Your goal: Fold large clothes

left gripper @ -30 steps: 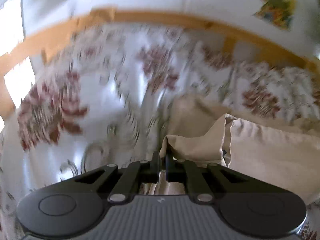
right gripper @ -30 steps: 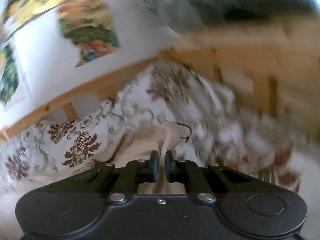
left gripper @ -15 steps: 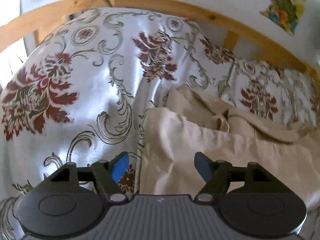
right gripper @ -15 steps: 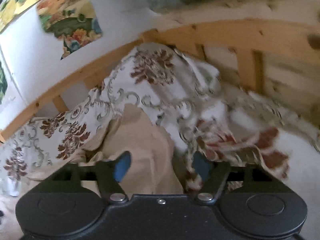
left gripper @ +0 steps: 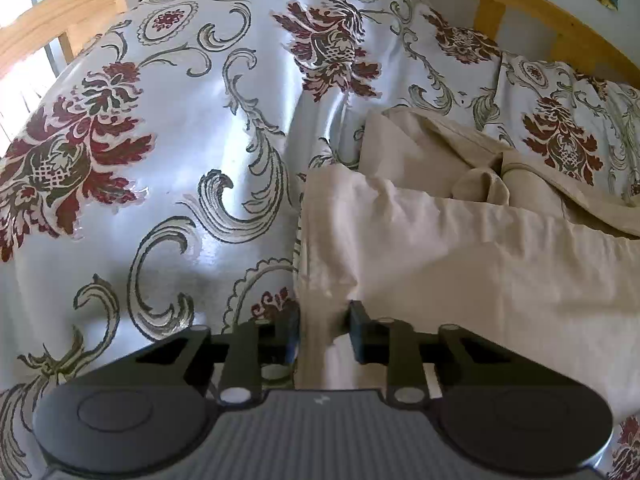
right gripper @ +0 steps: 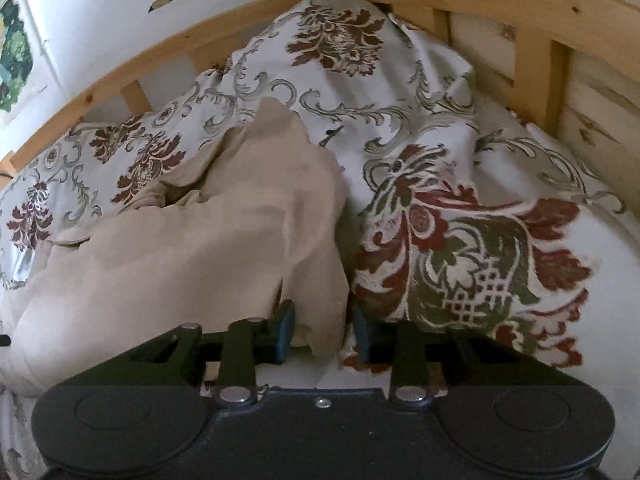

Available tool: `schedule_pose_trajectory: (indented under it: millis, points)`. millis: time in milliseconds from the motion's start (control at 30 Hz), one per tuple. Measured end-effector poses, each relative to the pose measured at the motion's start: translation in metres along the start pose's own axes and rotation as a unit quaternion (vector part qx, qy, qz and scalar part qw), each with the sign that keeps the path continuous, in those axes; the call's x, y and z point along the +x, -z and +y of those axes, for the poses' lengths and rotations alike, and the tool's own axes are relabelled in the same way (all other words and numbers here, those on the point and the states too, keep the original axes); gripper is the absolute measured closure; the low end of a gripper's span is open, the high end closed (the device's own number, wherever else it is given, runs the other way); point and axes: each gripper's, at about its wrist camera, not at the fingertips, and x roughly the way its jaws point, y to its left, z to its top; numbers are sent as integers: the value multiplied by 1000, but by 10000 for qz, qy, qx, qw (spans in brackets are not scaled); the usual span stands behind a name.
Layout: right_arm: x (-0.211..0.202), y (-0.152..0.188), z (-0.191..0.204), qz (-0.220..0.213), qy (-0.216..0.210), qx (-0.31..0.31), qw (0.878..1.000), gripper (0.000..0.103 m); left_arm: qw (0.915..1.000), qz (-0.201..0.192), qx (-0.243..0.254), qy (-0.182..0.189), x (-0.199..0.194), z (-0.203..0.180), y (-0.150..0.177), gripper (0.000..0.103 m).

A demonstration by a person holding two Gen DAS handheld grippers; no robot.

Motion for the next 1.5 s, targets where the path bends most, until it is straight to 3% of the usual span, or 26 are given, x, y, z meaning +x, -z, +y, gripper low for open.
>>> schedule_pose_trajectory:
  millis: [33, 100, 200, 233, 300, 367, 400, 433, 467, 533, 567, 633, 667, 700, 733, 867, 933, 1033, 1133, 1233, 1367, 1500]
  points:
    - [1, 0, 3, -49, 111, -73, 9999, 100, 10000, -12, 9, -35, -1, 0, 0, 81]
    - [-8, -3, 9, -339, 324, -301, 9984, 103, 9999, -52, -2, -164, -3, -1, -1, 90]
    - [-27, -8, 21, -966, 733, -610, 9907, 103, 9998, 28, -130, -148, 2, 2, -1, 90]
    - [-26, -8, 26, -1029, 885, -813, 9874, 103, 9997, 67, -142, -162, 5, 2, -1, 90]
    - [-10, -5, 35, -747, 1184, -1301, 9816, 103, 9998, 95, -56, -174, 9, 1, -1, 89]
    - [2, -2, 30, -475, 1311, -1382, 9805, 102, 9997, 75, 22, -235, 7, 0, -1, 77]
    - [2, -2, 26, -430, 1334, -1268, 9820, 93, 9995, 42, 21, -305, 3, 0, -1, 70]
    - [0, -3, 19, -451, 1341, -1055, 9843, 82, 9993, -24, -8, -366, -4, 0, -1, 53]
    - [-5, -5, 14, -523, 1312, -843, 9864, 78, 9993, -143, -27, -342, -11, 0, 0, 41]
    - [-20, -6, 10, -843, 1195, -455, 9882, 71, 9984, -514, -14, -214, -29, -3, 2, 31]
    - [-26, -7, 12, -1067, 1220, -379, 9860, 70, 9975, -688, 47, -171, -36, -7, 3, 21]
    - [-35, -9, 25, -1561, 1241, -443, 9789, 52, 9936, -1077, 283, -165, -45, -19, 4, 9]
    - [-36, -10, 32, -1793, 1216, -518, 9749, 43, 9909, -1259, 405, -249, -44, -27, 3, 9]
    - [-34, -11, 42, -1971, 1157, -606, 9717, 26, 9883, -1381, 516, -380, -40, -35, 1, 9]
    - [-29, -12, 54, -2096, 1016, -706, 9699, 21, 9866, -1426, 596, -518, -35, -41, -1, 10]
    - [13, -10, 105, -1926, 406, -1517, 9686, 22, 9810, -1425, 664, -1134, 2, -49, -11, 21]
    - [38, -5, 127, -1714, 398, -2094, 9619, 22, 9814, -1256, 654, -1296, 23, -45, -13, 21]
    - [72, 2, 138, -1507, 559, -2532, 9540, 22, 9849, -1160, 469, -1199, 44, -34, -11, 18]
    - [97, 2, 127, -1183, 620, -2208, 9661, 20, 9846, -1274, 302, -1161, 59, -29, -5, 11]
    - [116, 5, 115, -1001, 512, -1855, 9762, 18, 9791, -1500, 468, -1291, 70, -33, 2, 8]
    - [122, 10, 121, -1049, 609, -2057, 9711, 17, 9770, -1555, 521, -1364, 71, -37, 4, 6]
    - [108, 7, 124, -1056, 629, -1879, 9745, 21, 9862, -1200, 105, -1135, 49, -31, -8, 7]
